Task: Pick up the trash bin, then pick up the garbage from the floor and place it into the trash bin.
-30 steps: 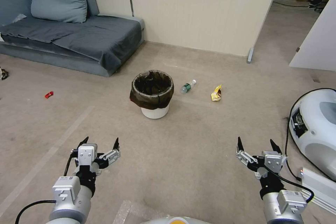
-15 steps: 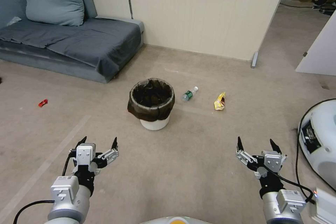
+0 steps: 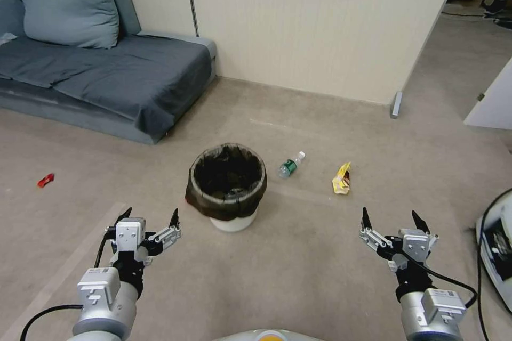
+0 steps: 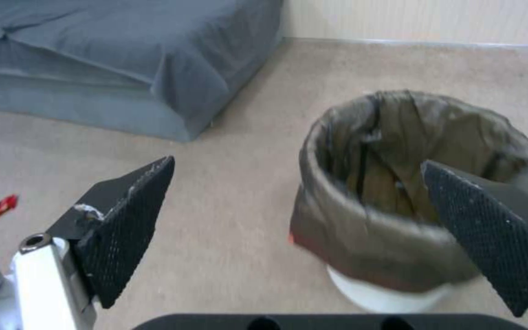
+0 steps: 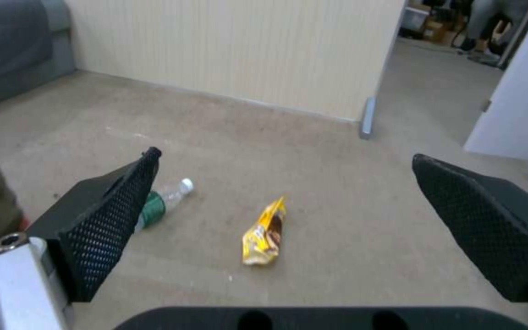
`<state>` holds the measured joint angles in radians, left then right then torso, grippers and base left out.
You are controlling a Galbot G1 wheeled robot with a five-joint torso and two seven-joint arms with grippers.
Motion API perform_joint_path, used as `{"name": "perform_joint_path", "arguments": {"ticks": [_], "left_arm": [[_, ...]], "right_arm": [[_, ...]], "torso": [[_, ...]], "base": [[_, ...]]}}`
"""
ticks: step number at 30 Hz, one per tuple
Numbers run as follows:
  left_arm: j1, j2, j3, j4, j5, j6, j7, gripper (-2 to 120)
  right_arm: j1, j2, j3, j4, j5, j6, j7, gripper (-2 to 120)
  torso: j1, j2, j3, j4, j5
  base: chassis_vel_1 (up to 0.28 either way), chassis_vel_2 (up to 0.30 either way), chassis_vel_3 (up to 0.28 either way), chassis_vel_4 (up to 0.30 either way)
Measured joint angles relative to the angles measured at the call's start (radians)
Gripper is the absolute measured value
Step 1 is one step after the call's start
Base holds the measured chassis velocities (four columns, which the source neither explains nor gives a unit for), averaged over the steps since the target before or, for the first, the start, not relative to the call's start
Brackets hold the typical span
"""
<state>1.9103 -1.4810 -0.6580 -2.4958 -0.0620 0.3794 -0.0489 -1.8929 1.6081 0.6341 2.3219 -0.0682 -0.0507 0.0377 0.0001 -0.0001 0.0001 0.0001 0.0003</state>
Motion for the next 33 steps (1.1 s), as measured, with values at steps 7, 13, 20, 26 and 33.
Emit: {"name": "perform_joint_path", "arguments": {"ticks": [7,13,20,26,33], "left_arm": [[0.0,-0.001,0.0,0.0,0.002,0.0,0.0,100],[0.0,-0.002,0.002,0.0,0.004,0.0,0.001,100],[-0.002,0.0,0.001,0.005,0.004,0.0,0.0,100],[-0.003,0.007,-0.001,0.006,-0.001,0.012,0.0,100],[-0.004,0.009,0.01,0.007,-0.019,0.051,-0.001,100]], "right_arm": [[0.0,0.0,0.0,-0.001,-0.001,0.002,0.0,100],[0.001,0.0,-0.001,-0.002,-0.001,0.006,0.002,100],[0.002,0.0,-0.006,-0.004,0.014,0.032,0.002,100],[0.002,0.0,-0.005,-0.005,0.016,0.033,0.001,100],[0.002,0.0,-0.004,-0.007,0.016,0.033,0.004,100]], "torso": [[0.0,0.0,0.0,-0.0003,-0.0007],[0.0,0.0,0.0,0.0,0.0003],[0.0,0.0,0.0,-0.0001,-0.0004],[0.0,0.0,0.0,-0.0002,-0.0002],[0.0,0.0,0.0,-0.0001,-0.0003]], "base": [[-0.219,0.232,0.235,-0.23],[-0.215,0.234,0.219,-0.219],[-0.213,0.214,0.214,-0.208],[-0.057,0.068,0.04,-0.073],[0.006,-0.005,-0.004,0.007]]}}
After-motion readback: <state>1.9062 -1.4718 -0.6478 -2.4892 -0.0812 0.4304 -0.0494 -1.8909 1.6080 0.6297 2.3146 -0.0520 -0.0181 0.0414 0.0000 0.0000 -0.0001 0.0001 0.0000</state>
